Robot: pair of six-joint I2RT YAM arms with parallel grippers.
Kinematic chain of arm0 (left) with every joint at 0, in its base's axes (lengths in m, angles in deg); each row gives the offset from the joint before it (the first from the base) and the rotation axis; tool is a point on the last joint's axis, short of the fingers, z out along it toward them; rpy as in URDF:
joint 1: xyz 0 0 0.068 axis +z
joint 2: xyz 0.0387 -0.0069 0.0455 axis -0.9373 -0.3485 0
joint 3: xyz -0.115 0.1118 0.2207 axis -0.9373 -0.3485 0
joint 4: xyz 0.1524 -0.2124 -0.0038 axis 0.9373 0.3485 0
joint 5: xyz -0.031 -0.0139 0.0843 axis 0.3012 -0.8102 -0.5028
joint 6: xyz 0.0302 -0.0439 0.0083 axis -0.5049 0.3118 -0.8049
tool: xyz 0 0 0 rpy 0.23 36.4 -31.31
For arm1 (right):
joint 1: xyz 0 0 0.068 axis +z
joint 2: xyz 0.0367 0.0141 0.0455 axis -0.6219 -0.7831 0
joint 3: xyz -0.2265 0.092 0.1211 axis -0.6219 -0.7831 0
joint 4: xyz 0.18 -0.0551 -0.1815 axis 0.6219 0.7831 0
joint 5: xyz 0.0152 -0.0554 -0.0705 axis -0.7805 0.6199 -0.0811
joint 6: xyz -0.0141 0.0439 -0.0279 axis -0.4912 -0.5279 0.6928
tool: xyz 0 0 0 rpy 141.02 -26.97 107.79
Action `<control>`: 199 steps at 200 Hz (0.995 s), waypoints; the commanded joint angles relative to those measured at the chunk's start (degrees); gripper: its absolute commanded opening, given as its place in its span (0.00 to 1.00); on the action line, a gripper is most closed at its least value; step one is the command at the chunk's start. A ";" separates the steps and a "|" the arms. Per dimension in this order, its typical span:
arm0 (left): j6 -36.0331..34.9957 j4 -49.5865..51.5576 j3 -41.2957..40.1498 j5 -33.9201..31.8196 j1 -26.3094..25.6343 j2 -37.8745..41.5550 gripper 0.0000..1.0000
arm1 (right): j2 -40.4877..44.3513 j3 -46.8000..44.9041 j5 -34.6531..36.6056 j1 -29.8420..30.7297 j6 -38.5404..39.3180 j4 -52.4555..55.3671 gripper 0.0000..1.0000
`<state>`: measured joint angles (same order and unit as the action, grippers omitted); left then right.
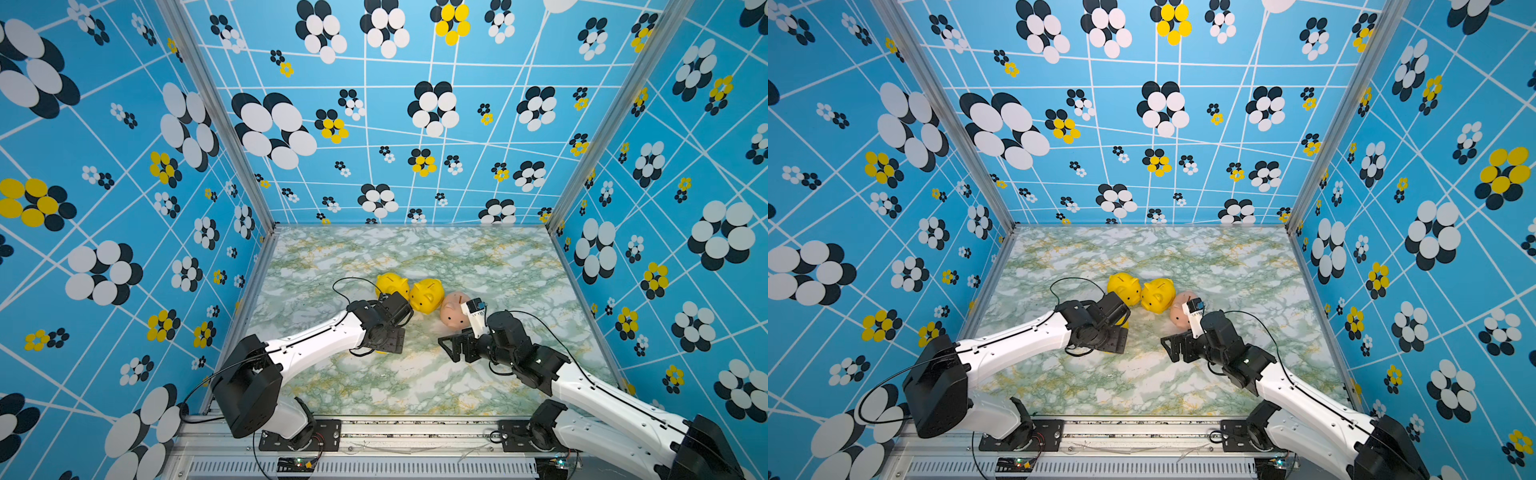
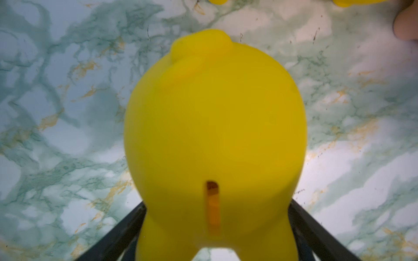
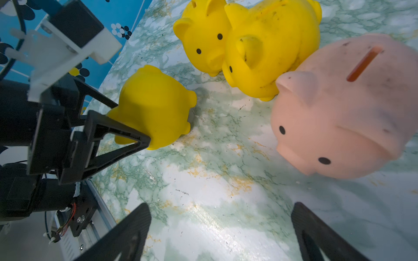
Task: Open piggy banks
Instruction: Adjust the piggy bank at the center of the board.
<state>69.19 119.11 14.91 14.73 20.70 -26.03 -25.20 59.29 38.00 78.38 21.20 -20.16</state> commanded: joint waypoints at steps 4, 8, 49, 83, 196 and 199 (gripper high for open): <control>-2.50 2.00 -1.46 8.87 -3.26 5.06 0.67 | 2.00 -0.39 -2.17 -0.43 0.60 0.56 1.00; -2.31 1.78 -1.61 9.24 -3.70 5.81 0.66 | 2.27 -0.51 -2.21 -0.45 0.58 0.64 1.00; -2.50 -2.12 -3.25 7.15 -3.43 8.84 0.67 | 5.16 -2.27 -1.36 -0.46 -0.28 0.81 1.00; -4.89 -2.65 -0.67 10.97 -3.49 5.86 0.67 | 7.76 -3.52 -1.28 -0.46 -1.63 2.54 1.00; -4.56 -17.99 -9.70 42.59 2.44 0.47 0.71 | 9.67 -3.23 -3.89 -0.64 -1.79 7.89 1.00; -4.69 -18.00 -9.72 42.66 2.77 0.16 0.71 | 9.53 -3.29 -4.04 -0.63 -1.79 7.72 1.00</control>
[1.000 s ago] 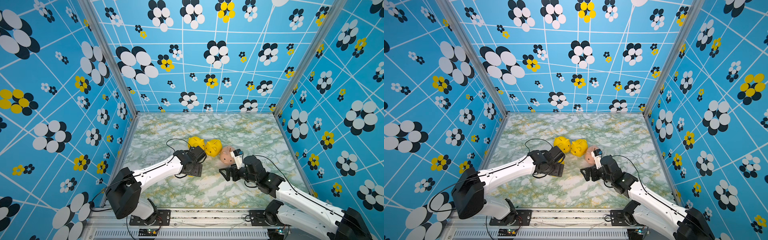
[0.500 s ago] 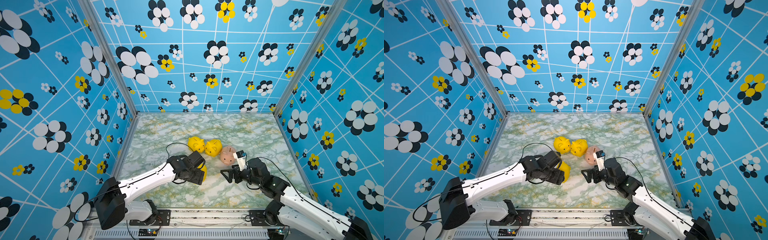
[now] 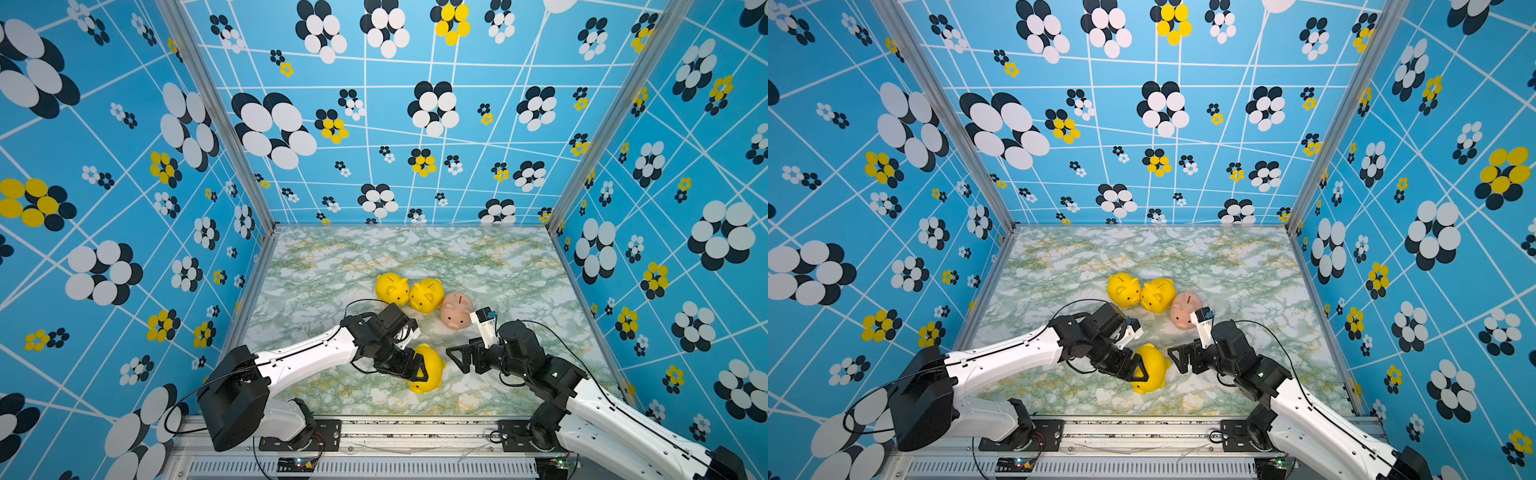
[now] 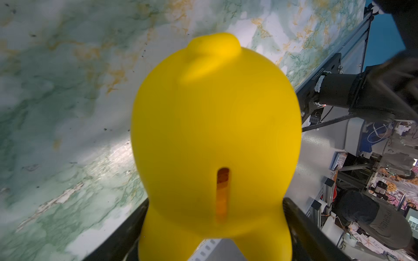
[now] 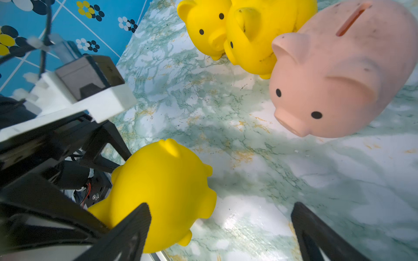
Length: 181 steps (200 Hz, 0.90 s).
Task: Open piggy banks
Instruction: Adjust the piggy bank at the center of the board.
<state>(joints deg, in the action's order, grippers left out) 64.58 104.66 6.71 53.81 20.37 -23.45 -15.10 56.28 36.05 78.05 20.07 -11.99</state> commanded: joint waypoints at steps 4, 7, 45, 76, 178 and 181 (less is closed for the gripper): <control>-0.23 -3.65 -1.61 3.71 3.47 -2.86 0.71 | -0.67 -0.39 -2.20 -0.31 -0.66 -0.69 1.00; -0.34 -3.78 -1.73 3.89 3.75 -3.16 0.72 | -0.75 -0.55 -2.34 -0.35 -0.65 -0.93 1.00; -3.66 1.75 0.32 1.79 7.43 -6.30 0.91 | -2.32 -0.19 -3.47 -0.31 0.04 -1.64 1.00; -4.97 4.82 2.04 -0.90 11.14 -3.83 0.99 | -2.61 -1.93 -2.66 -0.31 -1.38 -4.63 1.00; -4.73 0.49 1.16 -4.39 14.98 -3.55 0.99 | -8.73 -1.43 4.31 -0.34 -6.89 -12.68 0.96; -4.67 0.38 0.95 -4.57 15.10 -3.40 0.99 | -8.94 -1.34 4.44 -0.31 -6.96 -12.73 0.96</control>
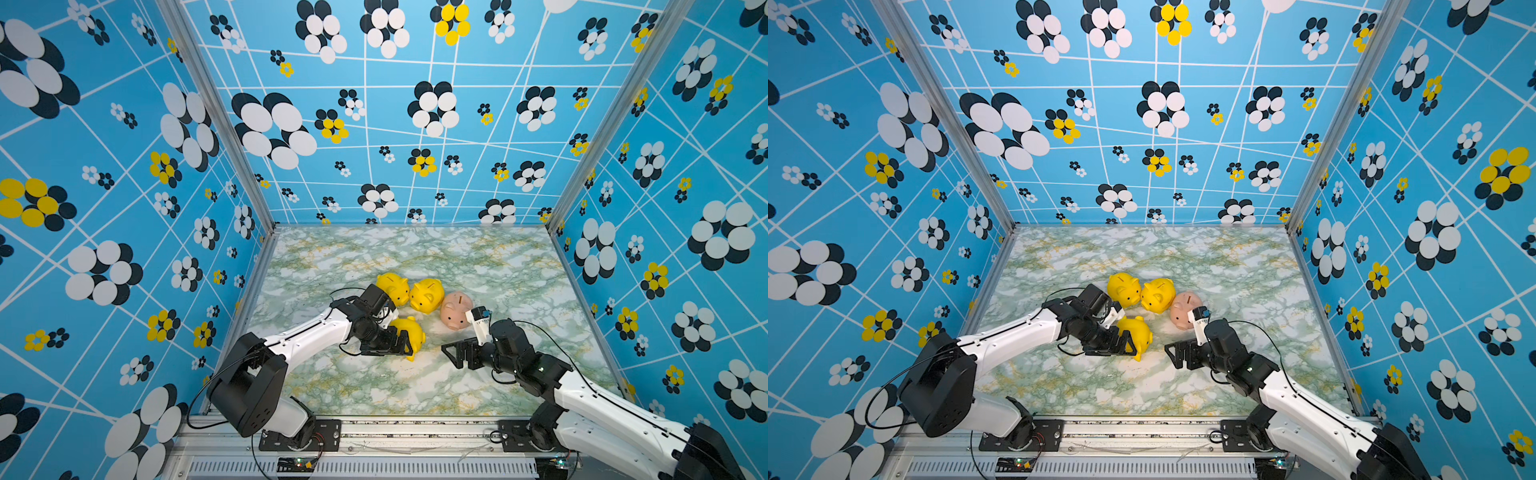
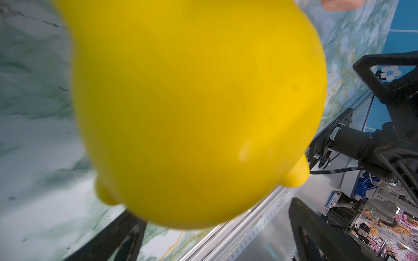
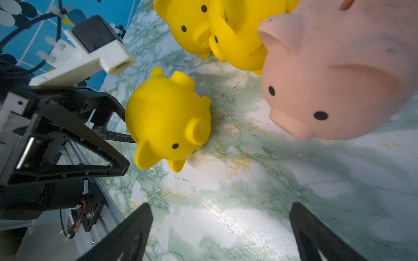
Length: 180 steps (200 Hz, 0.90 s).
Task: Open piggy banks
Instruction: Adjust the piggy bank at the center of the board.
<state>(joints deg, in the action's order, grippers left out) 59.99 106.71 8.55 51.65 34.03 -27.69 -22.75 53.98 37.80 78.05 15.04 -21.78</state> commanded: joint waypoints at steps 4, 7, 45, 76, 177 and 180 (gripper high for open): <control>0.10 -1.92 -1.11 -2.88 1.82 1.04 0.99 | -1.69 1.07 2.83 -0.32 -1.97 -3.06 0.96; 0.21 -2.07 -1.37 -3.23 2.06 1.16 0.99 | -2.01 1.23 2.93 -0.33 -1.98 -3.09 0.96; 1.72 -1.51 -2.93 -10.06 5.33 3.15 0.99 | -5.17 2.56 5.07 -0.31 -3.34 -3.75 0.89; 2.33 -0.14 -4.01 -16.29 6.70 5.04 0.99 | -8.19 3.50 3.99 -0.31 -4.15 -6.61 0.86; 4.69 -7.21 -7.48 -12.15 11.38 15.71 0.99 | -24.93 14.25 -1.74 0.60 -3.18 -15.05 0.81; 4.98 -7.67 -7.74 -11.72 11.41 15.82 0.99 | -25.59 14.69 -1.76 0.64 -3.13 -15.19 0.81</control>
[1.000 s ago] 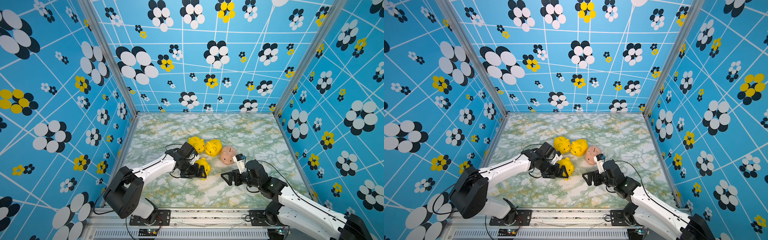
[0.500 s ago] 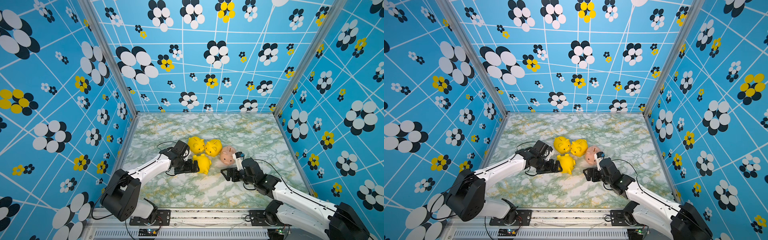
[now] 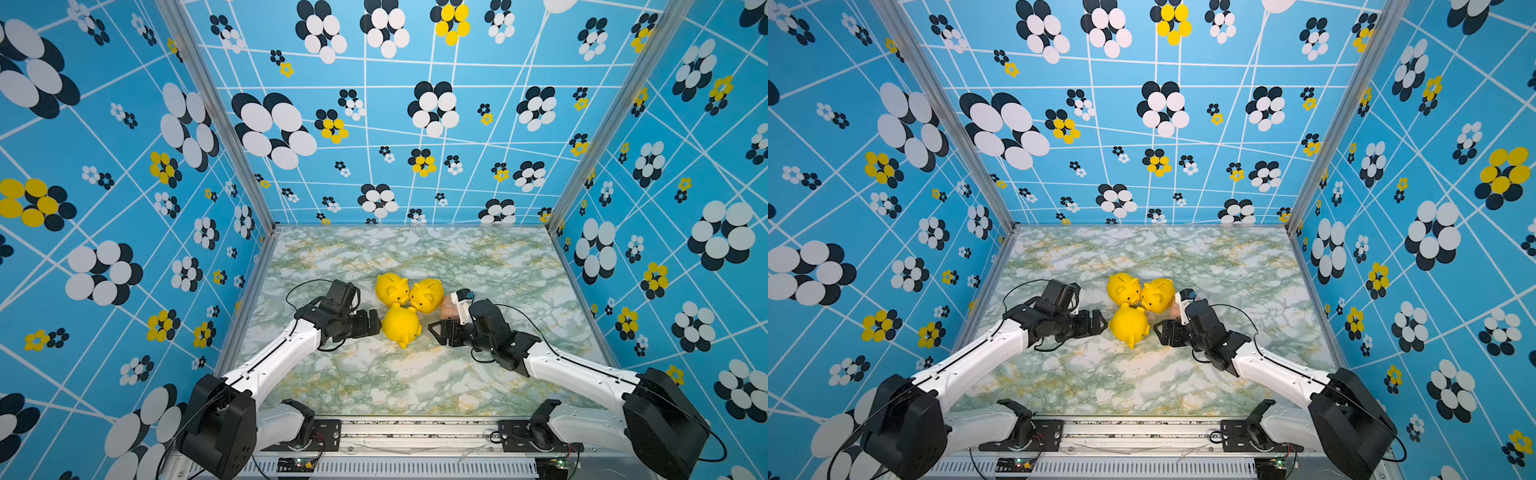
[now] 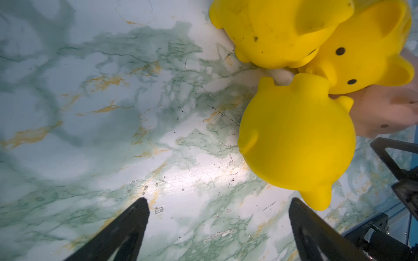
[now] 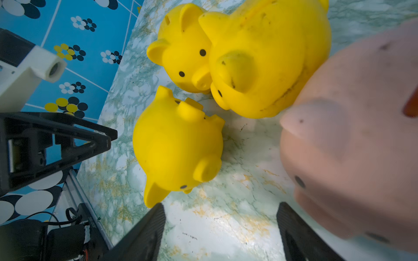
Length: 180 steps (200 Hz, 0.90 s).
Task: Open piggy banks
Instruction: Adjust the piggy bank at the center of the board.
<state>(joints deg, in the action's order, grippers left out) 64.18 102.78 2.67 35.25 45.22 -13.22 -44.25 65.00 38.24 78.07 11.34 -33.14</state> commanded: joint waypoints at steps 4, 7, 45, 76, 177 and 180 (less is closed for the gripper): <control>1.08 -4.54 -2.23 5.41 0.19 1.52 0.99 | -4.91 4.20 -2.24 0.76 0.59 -4.04 0.81; 1.42 -5.14 -2.54 5.90 0.20 1.64 0.99 | -5.33 4.50 -2.26 0.76 0.60 -4.18 0.82; 6.04 -13.01 -6.62 9.27 0.04 1.70 0.99 | -12.94 9.35 -3.84 1.38 0.48 -7.30 0.85; 8.73 -19.38 -8.58 10.20 -0.21 0.22 0.99 | -17.90 12.67 -4.81 1.93 1.10 -8.93 0.86; 11.38 -27.16 -10.99 7.65 -0.76 -0.92 0.99 | -13.09 2.22 -9.42 7.67 -0.39 -13.59 0.86; 11.36 -27.07 -11.00 7.59 -0.76 -0.97 0.99 | -12.70 1.72 -9.41 7.78 -0.51 -13.67 0.86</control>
<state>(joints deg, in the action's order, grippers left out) 75.46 76.38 -7.95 43.84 44.72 -14.69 -61.50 71.45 30.37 84.08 11.93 -45.08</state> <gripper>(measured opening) 0.988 0.860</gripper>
